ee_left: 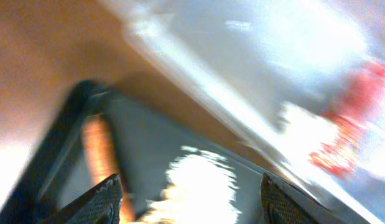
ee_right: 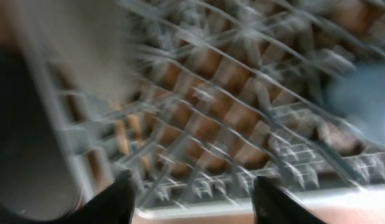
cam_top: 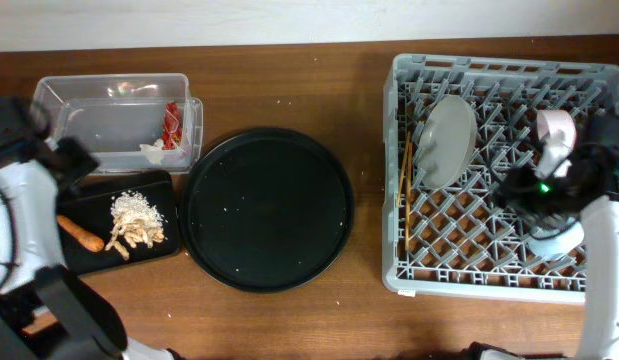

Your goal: Sort waste into correct bins and load items into the dishwasher rack

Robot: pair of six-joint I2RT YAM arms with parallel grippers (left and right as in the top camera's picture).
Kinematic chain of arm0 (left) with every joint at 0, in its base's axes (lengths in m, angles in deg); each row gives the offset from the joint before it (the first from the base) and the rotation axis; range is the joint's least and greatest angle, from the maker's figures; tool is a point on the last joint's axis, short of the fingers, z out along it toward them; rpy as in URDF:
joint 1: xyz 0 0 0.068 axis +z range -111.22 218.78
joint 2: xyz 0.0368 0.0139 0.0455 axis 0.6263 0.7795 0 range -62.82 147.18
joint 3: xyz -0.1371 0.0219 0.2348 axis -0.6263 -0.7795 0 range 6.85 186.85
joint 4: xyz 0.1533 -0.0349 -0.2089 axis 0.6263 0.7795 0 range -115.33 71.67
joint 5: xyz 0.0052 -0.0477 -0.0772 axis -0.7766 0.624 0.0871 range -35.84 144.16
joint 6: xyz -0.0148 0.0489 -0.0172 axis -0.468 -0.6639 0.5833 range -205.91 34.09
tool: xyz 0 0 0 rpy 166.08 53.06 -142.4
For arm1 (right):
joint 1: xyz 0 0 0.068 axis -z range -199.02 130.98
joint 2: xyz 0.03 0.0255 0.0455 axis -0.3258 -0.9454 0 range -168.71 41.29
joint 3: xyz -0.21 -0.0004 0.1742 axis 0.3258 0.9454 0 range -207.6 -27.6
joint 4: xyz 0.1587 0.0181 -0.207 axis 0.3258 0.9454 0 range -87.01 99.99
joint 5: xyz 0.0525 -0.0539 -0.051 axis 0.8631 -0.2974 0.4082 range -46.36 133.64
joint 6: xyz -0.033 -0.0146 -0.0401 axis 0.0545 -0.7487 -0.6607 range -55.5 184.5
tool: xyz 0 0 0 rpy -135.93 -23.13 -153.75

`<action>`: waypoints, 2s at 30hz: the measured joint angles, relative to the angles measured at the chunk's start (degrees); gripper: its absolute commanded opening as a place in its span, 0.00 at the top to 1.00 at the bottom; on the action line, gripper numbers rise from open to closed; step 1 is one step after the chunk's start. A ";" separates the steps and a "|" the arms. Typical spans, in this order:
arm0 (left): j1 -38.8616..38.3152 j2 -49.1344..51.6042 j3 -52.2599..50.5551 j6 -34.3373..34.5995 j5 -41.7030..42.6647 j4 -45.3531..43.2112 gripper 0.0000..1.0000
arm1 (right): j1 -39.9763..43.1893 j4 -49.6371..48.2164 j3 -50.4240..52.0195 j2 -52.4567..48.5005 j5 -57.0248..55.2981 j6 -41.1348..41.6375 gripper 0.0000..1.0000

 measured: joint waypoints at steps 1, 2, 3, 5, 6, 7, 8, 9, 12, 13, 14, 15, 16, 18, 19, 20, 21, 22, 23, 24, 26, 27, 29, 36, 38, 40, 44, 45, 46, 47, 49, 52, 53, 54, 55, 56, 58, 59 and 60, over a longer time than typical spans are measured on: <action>-3.45 -0.85 0.28 -2.32 1.07 0.35 0.19 | -2.89 -2.36 0.00 -0.02 1.31 -0.48 0.19; -5.53 -1.09 0.35 -3.61 1.75 0.92 0.05 | -5.51 -4.20 0.00 -0.02 2.08 -1.22 0.13; -9.22 -1.07 0.61 -5.84 2.27 3.69 0.01 | -8.37 -5.66 0.00 -0.13 2.75 -2.58 0.02; -14.99 -1.05 0.48 -9.55 3.41 11.69 0.01 | -14.60 -6.49 0.00 -0.90 3.45 -4.68 0.02; -16.92 -1.05 0.42 -10.51 3.76 14.88 0.01 | -17.09 -6.14 0.00 -1.62 3.39 -5.51 0.02; -18.80 -1.05 0.39 -11.61 4.02 19.41 0.01 | -18.40 -5.49 0.00 -2.21 3.21 -5.51 0.02; -19.65 -1.05 0.39 -12.24 4.24 22.91 0.01 | -18.99 -4.28 0.00 -2.69 2.89 -5.29 0.02; -19.96 -1.05 0.39 -12.66 4.66 26.23 0.01 | -19.02 -3.19 0.00 -2.86 2.58 -4.96 0.02; -20.02 -1.05 0.39 -13.27 6.03 33.24 0.01 | -18.34 1.53 0.02 -2.93 2.03 -4.02 0.02; -20.02 -1.07 0.39 -13.33 6.34 34.03 0.01 | -17.90 2.91 0.02 -2.91 1.88 -3.93 0.02; -20.02 -1.09 0.39 -13.51 6.58 34.77 0.01 | -17.29 4.50 0.02 -2.84 1.79 -3.91 0.02; -20.02 -1.20 0.39 -13.55 6.88 35.32 0.01 | -16.37 6.05 0.02 -2.58 1.60 -3.80 0.02; -20.02 -1.79 0.33 -13.68 7.06 35.50 0.01 | -15.72 6.95 0.02 -1.99 1.44 -3.87 0.02; -20.02 -4.90 -0.59 -13.73 7.32 35.08 0.01 | -14.91 7.54 0.11 0.52 1.16 -4.17 0.02; -20.02 -7.19 -1.53 -13.73 7.45 34.05 0.01 | -14.82 7.58 0.22 2.08 0.81 -4.26 0.02; -20.02 -10.82 -3.04 -13.75 7.61 32.74 0.01 | -14.80 7.58 0.35 4.09 0.31 -4.31 0.02; -20.02 -14.23 -4.52 -13.75 7.67 31.41 0.01 | -14.80 7.41 0.66 6.45 -0.37 -4.37 0.02; -20.02 -17.51 -5.79 -13.79 7.76 30.29 0.01 | -14.80 7.10 1.09 8.83 -0.79 -4.44 0.02; -20.02 -22.99 -8.94 -13.88 7.85 26.29 0.01 | -14.80 5.73 2.32 13.16 -1.66 -4.48 0.02; -20.02 -27.19 -11.32 -13.90 8.02 23.74 0.01 | -14.80 4.24 3.43 15.41 -1.90 -4.52 0.02; -20.02 -37.03 -17.38 -13.92 8.24 17.68 0.01 | -14.69 -0.44 7.50 22.10 -2.36 -4.50 0.02; -20.02 -44.11 -21.44 -13.92 8.31 14.27 0.01 | -14.69 -3.04 10.03 25.73 -2.54 -4.52 0.02; -20.02 -54.82 -27.26 -13.92 8.59 9.49 0.01 | -14.64 -7.96 16.02 34.38 -3.13 -4.57 0.02; -20.02 -79.65 -33.86 -13.92 10.03 7.13 0.01 | -14.64 -10.36 24.81 52.37 -5.01 -4.59 0.02; -20.02 -81.05 -33.88 -13.92 10.12 7.50 0.01 | -14.64 -10.56 24.85 52.43 -5.03 -4.59 0.02; -20.02 -81.07 -34.03 -13.92 10.23 8.74 0.01 | -14.64 -10.54 24.96 52.43 -5.03 -4.61 0.02; -20.02 -81.07 -34.36 -13.92 10.23 11.39 0.01 | -14.64 -10.54 24.96 52.43 -5.01 -4.50 0.02; -20.02 -81.07 -34.36 -13.92 10.23 12.13 0.01 | -14.64 -10.58 24.96 52.43 -5.01 -4.48 0.02; -20.02 -81.07 -34.36 -13.92 10.23 13.07 0.01 | -14.64 -10.54 24.98 52.43 -5.03 -4.46 0.02; -20.02 -81.07 -34.36 -13.92 10.23 13.81 0.01 | -14.64 -10.58 24.98 52.43 -5.01 -4.46 0.02; -20.02 -81.07 -34.36 -13.92 10.23 15.13 0.01 | -14.64 -10.54 24.98 52.43 -5.01 -4.44 0.02; -20.02 -81.07 -34.40 -13.92 10.23 18.40 0.01 | -14.64 -10.56 24.98 52.43 -5.03 -4.48 0.02; -20.02 -81.07 -34.40 -13.92 10.23 19.08 0.01 | -14.64 -10.54 24.98 52.43 -5.60 -4.44 0.02; -20.02 -81.07 -34.40 -13.92 10.23 19.63 0.01 | -14.64 -10.54 24.98 52.43 -7.15 -4.46 0.02; -20.02 -81.07 -34.40 -13.92 10.23 19.71 0.01 | -14.64 -10.56 24.98 52.43 -8.39 -4.46 0.02; -20.02 -81.07 -34.40 -13.92 10.23 19.71 0.01 | -14.64 -10.54 24.98 52.43 -9.25 -4.46 0.02; -20.02 -81.07 -34.40 -13.92 10.23 19.74 0.01 | -14.64 -10.54 25.09 52.87 -10.32 -4.46 0.02; -20.02 -81.07 -34.40 -13.92 10.23 19.76 0.01 | -14.64 -10.54 25.38 53.48 -10.67 -4.46 0.02; -20.02 -81.07 -34.40 -13.92 10.23 19.78 0.01 | -14.64 -10.54 25.99 54.60 -10.91 -4.48 0.02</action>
